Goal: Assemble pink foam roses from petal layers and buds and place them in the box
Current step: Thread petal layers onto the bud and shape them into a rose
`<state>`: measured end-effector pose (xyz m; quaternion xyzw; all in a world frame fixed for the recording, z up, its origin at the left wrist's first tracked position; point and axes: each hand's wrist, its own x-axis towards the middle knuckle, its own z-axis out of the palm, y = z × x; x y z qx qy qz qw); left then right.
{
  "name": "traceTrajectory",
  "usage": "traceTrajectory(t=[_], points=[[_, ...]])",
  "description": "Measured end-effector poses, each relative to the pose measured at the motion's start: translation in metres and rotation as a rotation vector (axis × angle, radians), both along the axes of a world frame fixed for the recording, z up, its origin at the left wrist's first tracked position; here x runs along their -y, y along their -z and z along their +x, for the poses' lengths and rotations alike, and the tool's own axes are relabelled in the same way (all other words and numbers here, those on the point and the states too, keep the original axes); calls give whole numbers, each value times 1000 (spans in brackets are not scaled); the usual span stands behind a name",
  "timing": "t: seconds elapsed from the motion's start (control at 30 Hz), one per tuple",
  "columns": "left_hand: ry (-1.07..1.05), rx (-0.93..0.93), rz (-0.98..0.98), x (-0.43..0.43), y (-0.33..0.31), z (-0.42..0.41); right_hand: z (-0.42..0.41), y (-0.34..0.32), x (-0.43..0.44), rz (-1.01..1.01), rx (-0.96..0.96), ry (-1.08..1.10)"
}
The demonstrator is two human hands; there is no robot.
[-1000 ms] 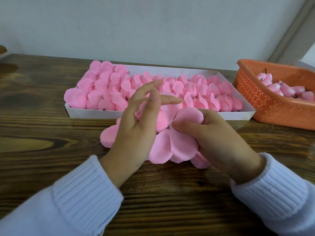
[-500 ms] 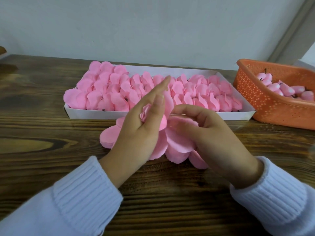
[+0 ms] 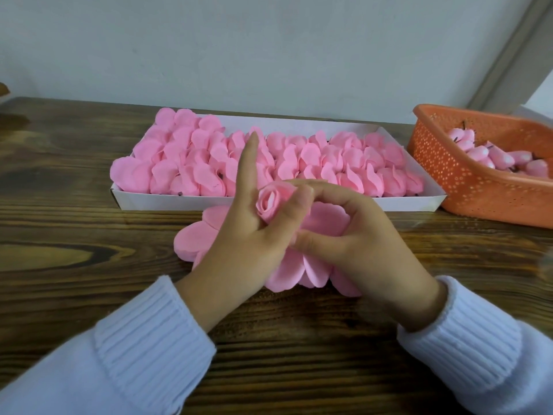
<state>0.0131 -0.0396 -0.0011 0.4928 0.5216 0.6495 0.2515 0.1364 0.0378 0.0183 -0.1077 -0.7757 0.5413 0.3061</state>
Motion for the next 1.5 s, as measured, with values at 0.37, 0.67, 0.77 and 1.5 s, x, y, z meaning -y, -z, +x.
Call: traceTrajectory(t=[0.37,0.67,0.77,1.5], points=[[272,-101,-85,3,-7,-14,5,-2,-15,-174,24,-236],[577,-99,-71,6,-19,-5,5,-6,-16,-91,129,-255],[547,-95,-63,7,-18,-3,6,-7,-15,-64,131,-245],[108,63,-72,6,-13,2,5,3,-16,187,54,215]])
